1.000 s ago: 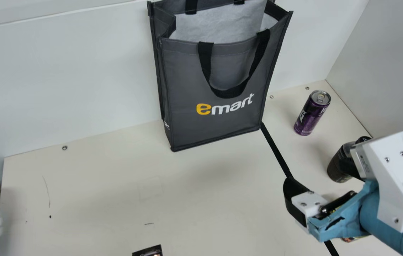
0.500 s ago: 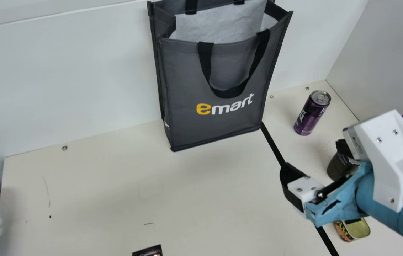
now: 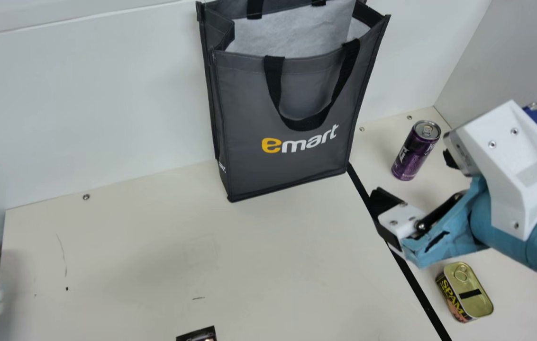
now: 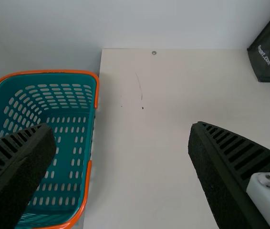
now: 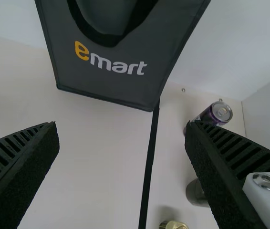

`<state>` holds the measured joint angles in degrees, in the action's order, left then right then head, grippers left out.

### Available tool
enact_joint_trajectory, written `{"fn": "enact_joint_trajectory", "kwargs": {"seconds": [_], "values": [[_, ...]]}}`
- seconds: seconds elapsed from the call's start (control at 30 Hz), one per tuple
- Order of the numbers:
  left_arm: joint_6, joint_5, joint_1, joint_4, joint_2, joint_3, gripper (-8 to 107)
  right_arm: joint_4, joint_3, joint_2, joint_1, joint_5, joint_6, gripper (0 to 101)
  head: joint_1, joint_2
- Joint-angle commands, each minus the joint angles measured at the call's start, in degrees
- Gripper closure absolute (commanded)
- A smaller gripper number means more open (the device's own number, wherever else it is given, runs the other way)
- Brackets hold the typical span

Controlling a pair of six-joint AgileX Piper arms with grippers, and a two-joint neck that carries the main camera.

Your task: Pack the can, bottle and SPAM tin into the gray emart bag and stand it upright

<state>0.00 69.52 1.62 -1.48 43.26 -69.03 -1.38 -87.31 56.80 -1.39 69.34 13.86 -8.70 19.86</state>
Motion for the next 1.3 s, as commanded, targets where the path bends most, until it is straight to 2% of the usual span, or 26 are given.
{"fn": "enact_joint_trajectory", "kwargs": {"seconds": [0.0,0.27,0.8,1.27], "values": [[0.0,0.0,0.0,0.0,0.0,0.0,9,0.8,-1.3,0.9,0.5,0.0,1.6,6,-1.3,0.1],[0.0,0.0,0.0,0.0,0.0,0.0,9,3.8,-6.3,4.8,3.3,0.2,8.2,6,-1.3,0.1],[0.0,0.0,0.0,0.0,0.0,0.0,9,12.6,-18.9,14.7,9.1,0.6,22.6,6,-1.3,0.1],[0.0,0.0,0.0,0.0,0.0,0.0,9,19.4,-26.6,22.2,10.5,0.6,34.9,6,-1.3,0.1]]}}
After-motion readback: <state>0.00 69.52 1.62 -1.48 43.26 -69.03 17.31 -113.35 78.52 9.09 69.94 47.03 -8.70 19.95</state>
